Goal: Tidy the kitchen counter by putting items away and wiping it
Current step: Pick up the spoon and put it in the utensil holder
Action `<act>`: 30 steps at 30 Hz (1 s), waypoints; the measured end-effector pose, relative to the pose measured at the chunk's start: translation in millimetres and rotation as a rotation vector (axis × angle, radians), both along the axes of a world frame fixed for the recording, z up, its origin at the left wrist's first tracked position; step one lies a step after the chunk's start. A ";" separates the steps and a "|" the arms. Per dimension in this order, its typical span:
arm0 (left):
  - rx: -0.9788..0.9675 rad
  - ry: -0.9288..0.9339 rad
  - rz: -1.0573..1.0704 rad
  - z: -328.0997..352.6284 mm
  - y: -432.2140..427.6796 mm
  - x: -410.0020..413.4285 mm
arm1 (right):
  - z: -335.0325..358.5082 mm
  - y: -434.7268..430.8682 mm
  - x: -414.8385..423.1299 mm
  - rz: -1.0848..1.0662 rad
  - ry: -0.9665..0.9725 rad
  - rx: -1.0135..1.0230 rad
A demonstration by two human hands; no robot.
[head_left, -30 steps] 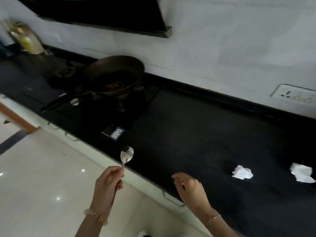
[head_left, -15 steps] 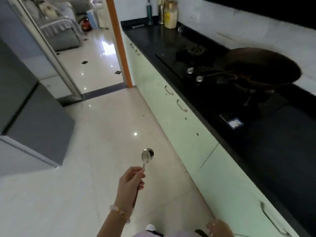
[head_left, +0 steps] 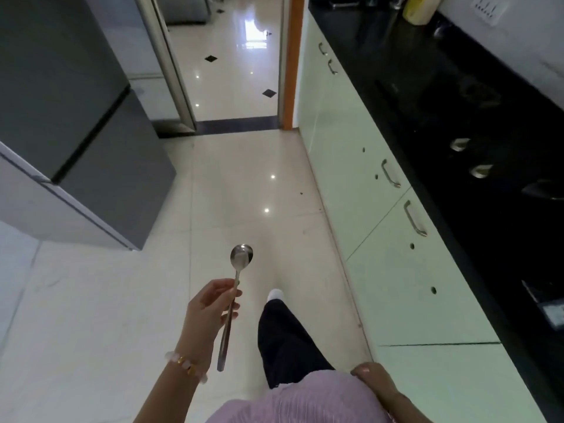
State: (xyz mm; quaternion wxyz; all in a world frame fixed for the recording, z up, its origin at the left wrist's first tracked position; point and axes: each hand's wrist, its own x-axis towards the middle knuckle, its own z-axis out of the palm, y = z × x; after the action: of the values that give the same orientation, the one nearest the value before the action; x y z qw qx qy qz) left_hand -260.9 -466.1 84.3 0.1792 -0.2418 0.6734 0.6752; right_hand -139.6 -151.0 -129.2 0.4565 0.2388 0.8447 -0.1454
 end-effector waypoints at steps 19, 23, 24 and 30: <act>-0.039 -0.160 0.193 -30.5 -21.3 -363.0 | 71.3 -44.6 -465.4 -0.578 0.354 -0.476; -0.052 -0.209 0.157 -47.3 -38.2 -455.7 | 50.3 -34.7 -498.8 -0.723 0.256 -0.382; -0.059 -0.215 0.135 -48.1 -42.7 -482.0 | 50.3 -34.2 -508.2 -0.765 0.232 -0.355; -0.112 -0.156 -0.077 -38.0 -54.5 -641.5 | 69.4 -47.1 -618.7 -0.891 0.215 -0.334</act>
State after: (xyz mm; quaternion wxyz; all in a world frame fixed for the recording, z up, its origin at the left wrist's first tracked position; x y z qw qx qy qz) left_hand -902.4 -520.7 46.3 0.2433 -0.2772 0.7030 0.6080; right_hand -758.3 -198.1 -59.8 0.2921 0.4842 0.6679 -0.4839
